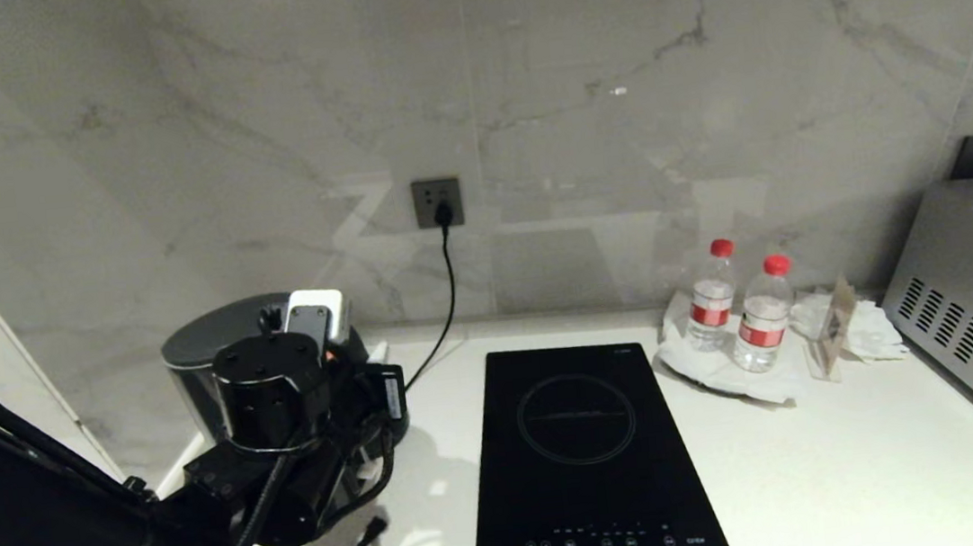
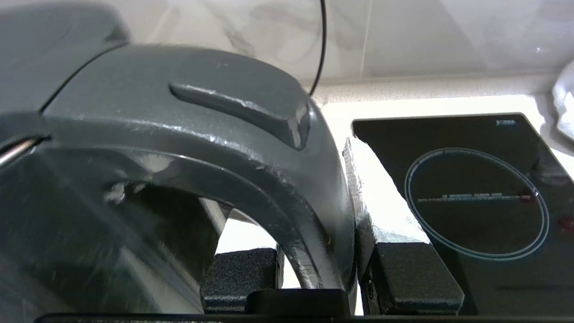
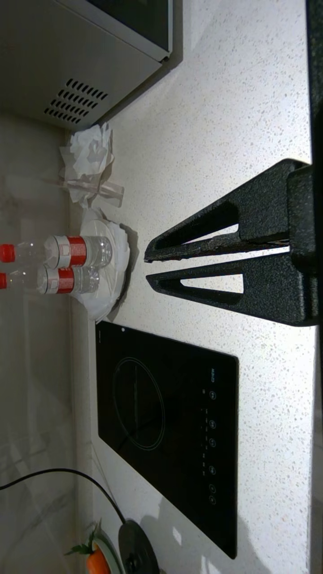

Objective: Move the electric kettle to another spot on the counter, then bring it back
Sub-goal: Place it on the power base

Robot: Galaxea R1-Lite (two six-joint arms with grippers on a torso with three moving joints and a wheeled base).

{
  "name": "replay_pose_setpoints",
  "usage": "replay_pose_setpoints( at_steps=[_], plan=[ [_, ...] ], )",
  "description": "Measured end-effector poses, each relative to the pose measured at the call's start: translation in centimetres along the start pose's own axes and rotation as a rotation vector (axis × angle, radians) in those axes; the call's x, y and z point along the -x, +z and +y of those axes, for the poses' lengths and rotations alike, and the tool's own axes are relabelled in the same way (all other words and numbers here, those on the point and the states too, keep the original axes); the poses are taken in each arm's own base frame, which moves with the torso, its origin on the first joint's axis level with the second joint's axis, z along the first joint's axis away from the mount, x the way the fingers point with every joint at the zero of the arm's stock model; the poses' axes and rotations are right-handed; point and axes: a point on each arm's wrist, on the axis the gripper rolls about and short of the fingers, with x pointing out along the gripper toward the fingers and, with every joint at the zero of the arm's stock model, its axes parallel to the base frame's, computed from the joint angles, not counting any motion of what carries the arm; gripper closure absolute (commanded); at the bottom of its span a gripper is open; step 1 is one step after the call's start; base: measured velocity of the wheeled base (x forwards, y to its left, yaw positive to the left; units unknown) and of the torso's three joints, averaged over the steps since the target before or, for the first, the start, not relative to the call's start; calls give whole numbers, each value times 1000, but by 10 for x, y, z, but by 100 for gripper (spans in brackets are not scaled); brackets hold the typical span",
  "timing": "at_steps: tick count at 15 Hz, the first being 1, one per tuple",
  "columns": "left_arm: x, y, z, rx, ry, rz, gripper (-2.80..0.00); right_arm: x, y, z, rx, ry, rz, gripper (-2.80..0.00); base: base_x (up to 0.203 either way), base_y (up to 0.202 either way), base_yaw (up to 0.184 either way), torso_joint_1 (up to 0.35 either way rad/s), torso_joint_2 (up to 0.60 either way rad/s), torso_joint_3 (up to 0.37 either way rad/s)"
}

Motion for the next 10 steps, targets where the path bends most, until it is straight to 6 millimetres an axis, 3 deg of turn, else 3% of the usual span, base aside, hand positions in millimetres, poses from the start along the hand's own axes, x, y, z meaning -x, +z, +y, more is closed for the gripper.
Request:
replay_pose_setpoints(
  at_steps=[2,8,10],
  plan=[
    [0,0,0,0,-1,2,0,0,0,0,0,0,0,0,35,0,-1,-6,1,-1],
    [-3,-1,0,0,9,2,0,0,0,0,0,0,1,0,174,0,1,5,2,2],
    [-5,-3,0,-1,9,7,0,0,0,0,0,1,3,0,0,0,0,0,0,0]
  ],
)
